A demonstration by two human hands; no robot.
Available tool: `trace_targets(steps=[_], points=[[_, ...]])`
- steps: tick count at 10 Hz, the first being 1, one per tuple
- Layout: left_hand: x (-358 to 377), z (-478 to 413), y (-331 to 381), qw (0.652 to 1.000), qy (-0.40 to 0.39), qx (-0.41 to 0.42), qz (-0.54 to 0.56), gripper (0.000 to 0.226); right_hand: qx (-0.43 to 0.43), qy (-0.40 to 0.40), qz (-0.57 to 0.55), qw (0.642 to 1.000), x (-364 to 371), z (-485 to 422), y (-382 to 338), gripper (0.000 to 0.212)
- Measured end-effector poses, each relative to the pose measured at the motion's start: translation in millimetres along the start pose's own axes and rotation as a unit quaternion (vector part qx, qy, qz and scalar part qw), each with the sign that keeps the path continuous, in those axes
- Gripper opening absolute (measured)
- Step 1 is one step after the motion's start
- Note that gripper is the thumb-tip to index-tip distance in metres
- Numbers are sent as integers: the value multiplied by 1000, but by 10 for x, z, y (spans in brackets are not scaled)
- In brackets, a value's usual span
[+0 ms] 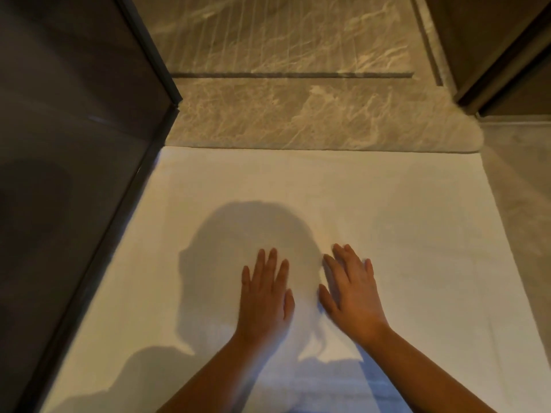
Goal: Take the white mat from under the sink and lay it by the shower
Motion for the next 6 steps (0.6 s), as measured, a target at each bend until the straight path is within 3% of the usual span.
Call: trace_targets(steps=[1,4,6], points=[[120,335,142,999,-30,26,-24,51,-4,-47,55,997,95,226,-100,68],[364,982,222,998,-40,19,-33,58,-6,-115,115,987,431,847,-218,58],[399,1010,-12,997,-51,16,-52,71,-56,-60,111,990,407,1036,-170,64]])
Point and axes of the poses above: each hand's wrist, its own z-axis away from the middle knuckle, its own x-axis out of the palm, y = z × x, the point moved 7 cm from there along -z, towards the middle knuckle, and after that the axes turned 15 degrees about -x, right-handed, at the moved point
